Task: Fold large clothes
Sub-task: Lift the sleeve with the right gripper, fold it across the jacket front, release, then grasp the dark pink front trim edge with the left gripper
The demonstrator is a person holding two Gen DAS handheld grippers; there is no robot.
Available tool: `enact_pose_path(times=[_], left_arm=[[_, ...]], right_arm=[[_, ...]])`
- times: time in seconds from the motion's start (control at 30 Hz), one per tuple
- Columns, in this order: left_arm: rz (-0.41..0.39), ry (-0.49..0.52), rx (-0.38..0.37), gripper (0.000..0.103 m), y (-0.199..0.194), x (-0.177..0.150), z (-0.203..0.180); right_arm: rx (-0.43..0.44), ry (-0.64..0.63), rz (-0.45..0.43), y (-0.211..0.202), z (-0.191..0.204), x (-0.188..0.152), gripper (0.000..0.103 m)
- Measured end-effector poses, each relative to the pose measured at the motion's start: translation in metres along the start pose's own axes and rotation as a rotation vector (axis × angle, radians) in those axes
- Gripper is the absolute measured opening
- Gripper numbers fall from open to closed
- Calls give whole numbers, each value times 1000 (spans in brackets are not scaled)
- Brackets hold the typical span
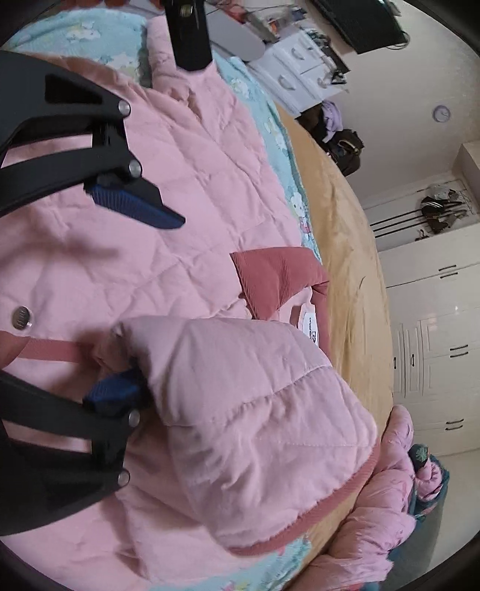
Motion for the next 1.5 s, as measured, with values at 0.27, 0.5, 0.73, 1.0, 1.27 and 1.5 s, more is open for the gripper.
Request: enact_pose_path(times=[0.27, 0.5, 0.73, 1.0, 1.27, 1.5], left_arm=[[-27, -37, -6, 94, -9, 10, 5], [-54, -95, -39, 94, -27, 20, 17], [-93, -155, -46, 94, -46, 36, 32], [-63, -177, -45, 94, -36, 34, 42], [75, -234, -85, 94, 28, 25, 39], [95, -244, -158, 92, 69, 34, 8]], right_arm=[[-40, 398, -171, -54, -70, -5, 88], [24, 279, -224, -63, -52, 38, 25], [92, 4, -167, -49, 29, 52, 27], [254, -38, -49, -35, 77, 28, 75], [154, -12, -37, -66, 25, 15, 82], [71, 95, -28, -81, -40, -1, 83]])
Point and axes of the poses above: each gripper's, at about its wrist camera, not at the fingertips, and y roughly the way its jaws point, z to its left, x to its top, the point moved 5 cm from there along y, roughly the way its jaws point, and after that the axes turned 14 degrees about -y, right-handed, at the moved point
